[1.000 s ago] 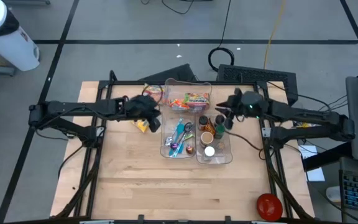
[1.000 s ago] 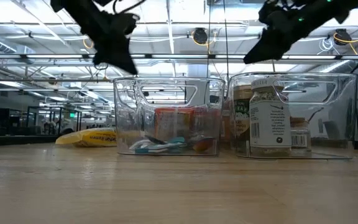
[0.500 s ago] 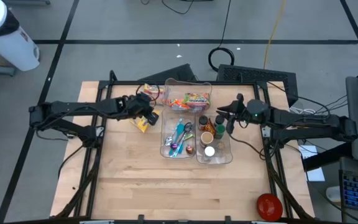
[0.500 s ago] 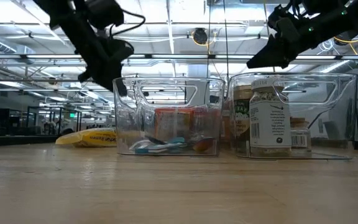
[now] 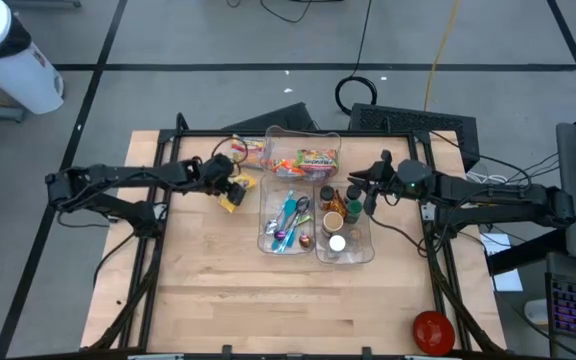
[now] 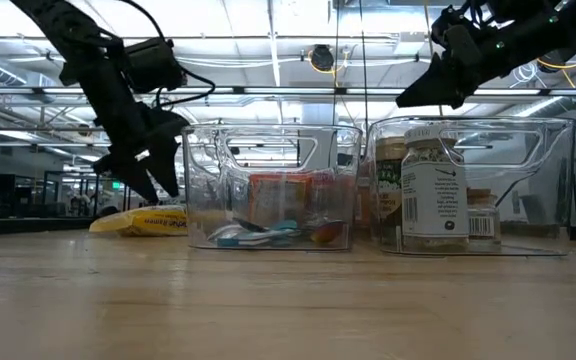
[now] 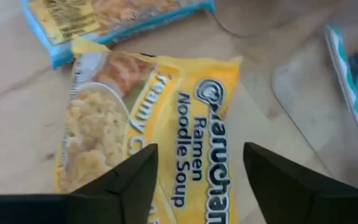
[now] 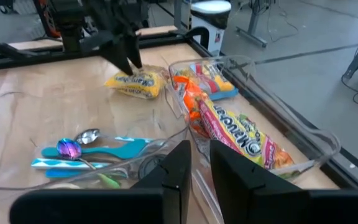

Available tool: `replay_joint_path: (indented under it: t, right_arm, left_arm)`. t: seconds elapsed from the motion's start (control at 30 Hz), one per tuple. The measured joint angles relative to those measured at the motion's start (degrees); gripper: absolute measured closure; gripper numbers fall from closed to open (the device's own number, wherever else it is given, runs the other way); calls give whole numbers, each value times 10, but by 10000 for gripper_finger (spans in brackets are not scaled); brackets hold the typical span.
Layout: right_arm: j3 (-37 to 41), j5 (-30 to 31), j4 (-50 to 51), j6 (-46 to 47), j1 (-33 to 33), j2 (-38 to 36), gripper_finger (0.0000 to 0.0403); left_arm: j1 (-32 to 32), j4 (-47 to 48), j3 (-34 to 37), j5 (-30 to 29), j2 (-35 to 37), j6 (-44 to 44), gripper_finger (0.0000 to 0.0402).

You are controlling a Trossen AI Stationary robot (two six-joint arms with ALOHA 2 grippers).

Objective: Pick & Place Food Item
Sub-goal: Put the yellow noodle pack into the top transparent bin

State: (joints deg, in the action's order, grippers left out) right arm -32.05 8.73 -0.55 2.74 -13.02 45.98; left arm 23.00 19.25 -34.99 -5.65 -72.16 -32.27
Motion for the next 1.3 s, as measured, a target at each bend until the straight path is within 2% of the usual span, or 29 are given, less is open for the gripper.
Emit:
replay_joint_path:
  t: [0.2, 0.3, 0.4, 0.53, 0.87, 1.1, 1.3]
  right_arm:
    - [0, 0, -15, -4, 0, 0, 353]
    - [0, 0, -15, -4, 0, 0, 353]
    - [0, 0, -14, -4, 0, 0, 353]
    - [0, 0, -14, -4, 0, 0, 353]
    - [0, 0, -13, -4, 0, 0, 353]
    - [0, 0, -13, -4, 0, 0, 353]
    - [0, 0, -13, -4, 0, 0, 353]
  left_arm:
    - [-19, -5, 13, -43, 0, 25, 128]
    - [-25, -5, 19, -82, -1, 29, 128]
    - [-29, -3, 20, -89, -6, 28, 136]
    - [-29, -8, 20, -64, -6, 25, 155]
    - [-29, -11, 19, -64, -30, 17, 215]
    - [-28, -12, 18, -39, -47, 26, 256]
    - [-28, -7, 19, -27, -38, 27, 316]
